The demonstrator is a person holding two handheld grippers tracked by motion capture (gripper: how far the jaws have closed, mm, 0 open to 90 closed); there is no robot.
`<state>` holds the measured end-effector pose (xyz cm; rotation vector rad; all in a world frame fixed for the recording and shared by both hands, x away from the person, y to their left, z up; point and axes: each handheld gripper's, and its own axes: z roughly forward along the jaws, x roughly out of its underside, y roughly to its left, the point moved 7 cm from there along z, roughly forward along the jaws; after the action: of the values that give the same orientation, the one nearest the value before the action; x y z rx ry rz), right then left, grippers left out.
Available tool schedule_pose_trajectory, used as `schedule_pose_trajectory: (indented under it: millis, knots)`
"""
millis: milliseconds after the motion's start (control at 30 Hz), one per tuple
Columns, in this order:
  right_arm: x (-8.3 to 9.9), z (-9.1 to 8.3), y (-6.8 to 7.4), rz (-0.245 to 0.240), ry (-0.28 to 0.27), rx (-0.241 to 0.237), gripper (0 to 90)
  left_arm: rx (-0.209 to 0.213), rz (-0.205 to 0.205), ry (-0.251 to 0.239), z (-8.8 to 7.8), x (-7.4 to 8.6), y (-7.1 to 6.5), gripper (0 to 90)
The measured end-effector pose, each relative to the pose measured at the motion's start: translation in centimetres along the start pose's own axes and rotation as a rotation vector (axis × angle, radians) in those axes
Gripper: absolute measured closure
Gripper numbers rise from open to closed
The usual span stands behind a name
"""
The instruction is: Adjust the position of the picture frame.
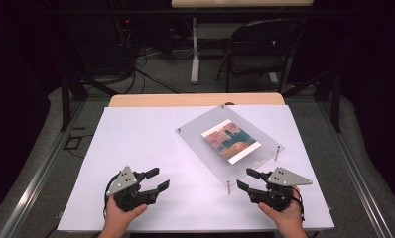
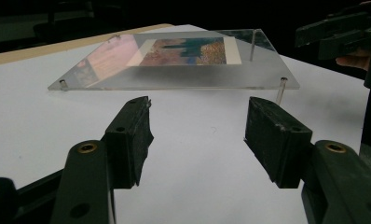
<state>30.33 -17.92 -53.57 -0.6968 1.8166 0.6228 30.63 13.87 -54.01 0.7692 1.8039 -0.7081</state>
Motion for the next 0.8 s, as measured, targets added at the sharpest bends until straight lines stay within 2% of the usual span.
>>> schedule_pose_trajectory:
  millis: [200, 333, 433, 600, 800]
  knots:
    - [0.0, 0.0, 0.0, 0.000, 0.003, 0.000, 44.1, -0.011, -0.007, 0.026, 0.4, 0.3, -0.2, 40.6]
    - [0.0, 0.1, 0.0, -0.005, 0.005, -0.002, 44.1, 0.003, -0.011, 0.037, 0.9, 0.4, -0.6, 40.7]
    - [0.0, 0.1, -0.1, -0.005, 0.007, 0.003, 43.8, -0.010, -0.012, 0.044, 1.3, 0.4, -0.8, 40.8]
    - [-0.1, 0.1, -0.2, -0.007, -0.008, 0.012, 43.5, 0.017, -0.032, 0.047, 2.3, 0.1, -1.4, 41.3]
    - [-0.3, -0.1, -0.4, -0.010, 0.001, 0.029, 45.1, 0.015, -0.055, 0.068, 3.5, -0.4, -1.7, 43.9]
